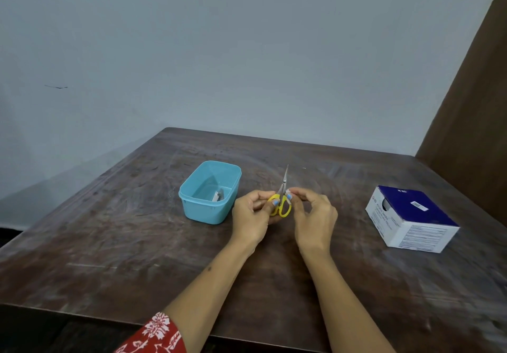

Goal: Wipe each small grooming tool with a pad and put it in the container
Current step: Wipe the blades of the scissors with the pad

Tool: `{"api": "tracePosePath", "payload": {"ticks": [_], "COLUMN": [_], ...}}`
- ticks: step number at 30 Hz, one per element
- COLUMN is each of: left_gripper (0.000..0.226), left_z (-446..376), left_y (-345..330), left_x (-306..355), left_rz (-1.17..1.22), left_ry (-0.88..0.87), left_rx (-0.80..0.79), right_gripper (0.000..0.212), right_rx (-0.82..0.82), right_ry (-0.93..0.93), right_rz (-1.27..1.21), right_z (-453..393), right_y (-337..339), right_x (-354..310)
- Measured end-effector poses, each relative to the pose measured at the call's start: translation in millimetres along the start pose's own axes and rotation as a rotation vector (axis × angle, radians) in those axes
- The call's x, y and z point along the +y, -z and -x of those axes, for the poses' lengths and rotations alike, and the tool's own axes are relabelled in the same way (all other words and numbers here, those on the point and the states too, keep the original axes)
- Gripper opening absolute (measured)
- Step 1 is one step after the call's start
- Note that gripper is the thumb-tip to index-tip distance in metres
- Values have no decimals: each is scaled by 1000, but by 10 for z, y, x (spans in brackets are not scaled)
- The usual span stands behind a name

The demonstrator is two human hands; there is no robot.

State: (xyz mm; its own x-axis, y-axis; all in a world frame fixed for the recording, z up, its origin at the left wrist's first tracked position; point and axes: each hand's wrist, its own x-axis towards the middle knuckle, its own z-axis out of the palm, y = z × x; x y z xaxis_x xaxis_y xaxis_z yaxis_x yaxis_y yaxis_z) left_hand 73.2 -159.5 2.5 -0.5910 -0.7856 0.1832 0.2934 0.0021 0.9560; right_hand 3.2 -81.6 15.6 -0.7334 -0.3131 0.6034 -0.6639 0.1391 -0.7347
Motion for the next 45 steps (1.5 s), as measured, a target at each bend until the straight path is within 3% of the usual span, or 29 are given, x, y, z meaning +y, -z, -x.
{"api": "tracePosePath", "payload": {"ticks": [7, 12, 17, 22, 30, 34, 40, 45], "left_gripper": [15, 12, 17, 25, 19, 19, 22, 24], "left_z": [-2, -21, -16, -44, -61, -62, -67, -73], "left_y": [11, 8, 8, -20, 16, 7, 13, 3], "left_x": [20, 45, 26, 15, -21, -17, -6, -11], "left_rz": [77, 117, 141, 113, 120, 127, 136, 124], "left_ry": [7, 21, 27, 49, 38, 59, 50, 53], "left_rx": [47, 47, 60, 78, 128, 114, 121, 114], "right_gripper": [15, 15, 25, 25, 19, 20, 9, 17], "right_rx": [-69, -14, -114, 9, -110, -38, -123, -72], "right_ry": [-70, 98, -58, 35, -115, -79, -202, -112], "right_rz": [33, 77, 27, 32, 24, -37, 19, -15], "right_z": [8, 27, 27, 26, 44, 34, 25, 27], "right_y": [-22, -27, -68, -71, -72, -69, -62, -50], "right_x": [69, -4, 80, 25, 15, -19, 6, 8]}}
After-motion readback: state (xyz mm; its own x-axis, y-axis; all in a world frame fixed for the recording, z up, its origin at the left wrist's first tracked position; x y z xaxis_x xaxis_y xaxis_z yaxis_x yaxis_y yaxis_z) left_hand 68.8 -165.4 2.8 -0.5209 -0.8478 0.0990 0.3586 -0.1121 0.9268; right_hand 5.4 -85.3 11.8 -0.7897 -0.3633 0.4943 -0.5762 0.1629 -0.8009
